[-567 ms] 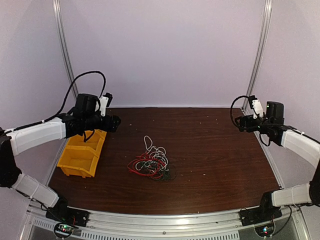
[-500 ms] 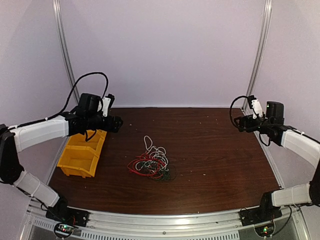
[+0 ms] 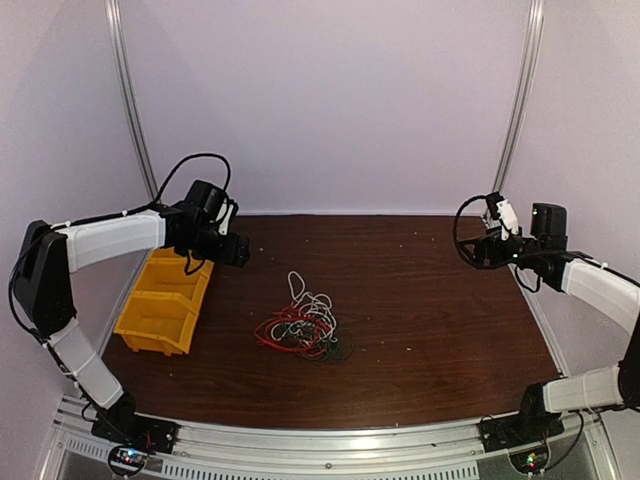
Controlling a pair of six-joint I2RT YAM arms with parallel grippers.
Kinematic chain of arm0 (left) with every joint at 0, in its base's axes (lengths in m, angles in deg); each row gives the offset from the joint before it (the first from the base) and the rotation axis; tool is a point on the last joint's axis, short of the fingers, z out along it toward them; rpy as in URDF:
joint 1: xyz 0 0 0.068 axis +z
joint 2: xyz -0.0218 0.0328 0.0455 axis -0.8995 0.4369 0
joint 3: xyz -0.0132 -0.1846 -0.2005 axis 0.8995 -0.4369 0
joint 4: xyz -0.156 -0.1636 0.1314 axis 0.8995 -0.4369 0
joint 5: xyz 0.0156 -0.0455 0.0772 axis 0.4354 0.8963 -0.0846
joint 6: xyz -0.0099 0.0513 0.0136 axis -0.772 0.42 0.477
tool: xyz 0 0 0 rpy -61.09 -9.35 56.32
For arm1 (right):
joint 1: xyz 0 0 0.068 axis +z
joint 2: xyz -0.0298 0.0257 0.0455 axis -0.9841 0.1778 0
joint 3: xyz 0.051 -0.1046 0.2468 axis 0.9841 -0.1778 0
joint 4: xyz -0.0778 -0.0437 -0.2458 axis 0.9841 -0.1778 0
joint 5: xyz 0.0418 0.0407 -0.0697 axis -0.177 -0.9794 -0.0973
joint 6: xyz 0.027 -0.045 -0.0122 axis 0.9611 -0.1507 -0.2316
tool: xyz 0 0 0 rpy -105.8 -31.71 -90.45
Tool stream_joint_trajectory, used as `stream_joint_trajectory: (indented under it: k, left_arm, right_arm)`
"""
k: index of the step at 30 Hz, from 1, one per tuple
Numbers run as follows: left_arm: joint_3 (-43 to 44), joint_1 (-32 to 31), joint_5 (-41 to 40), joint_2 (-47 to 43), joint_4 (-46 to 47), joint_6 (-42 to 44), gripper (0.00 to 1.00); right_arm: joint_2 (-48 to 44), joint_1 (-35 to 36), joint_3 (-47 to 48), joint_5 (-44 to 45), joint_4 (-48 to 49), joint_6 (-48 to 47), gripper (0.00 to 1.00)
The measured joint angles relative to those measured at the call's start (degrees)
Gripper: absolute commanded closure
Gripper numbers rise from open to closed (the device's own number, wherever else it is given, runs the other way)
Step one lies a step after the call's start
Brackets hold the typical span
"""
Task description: Untangle the cables
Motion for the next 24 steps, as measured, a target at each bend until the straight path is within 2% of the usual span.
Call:
stream_joint_trajectory:
  k: [4,9,17,24]
  left_arm:
    - [0.7,0.0,-3.5,0.0,-3.3,-2.2,0.04]
    - [0.7,1.0,-8.0,0.7,-6.9,-3.8,0.03]
    - [0.7,5.6,-9.7,5.3,-7.2,-3.7,0.11]
    - [0.7,5.8,-9.7,9.6,-7.0,-4.2,0.18]
  right_arm:
    - [0.0,0.0,0.0,-1.2,-0.4,-0.2,0.04]
    - [0.6,0.3,0.0,-2.1,-1.3,-0.9,0.06]
    - [1.0,0.7,0.1,-2.8,-2.5,-2.1,0.08]
    - [1.2,2.3,0.1,-3.0,-3.0,-2.5,0.09]
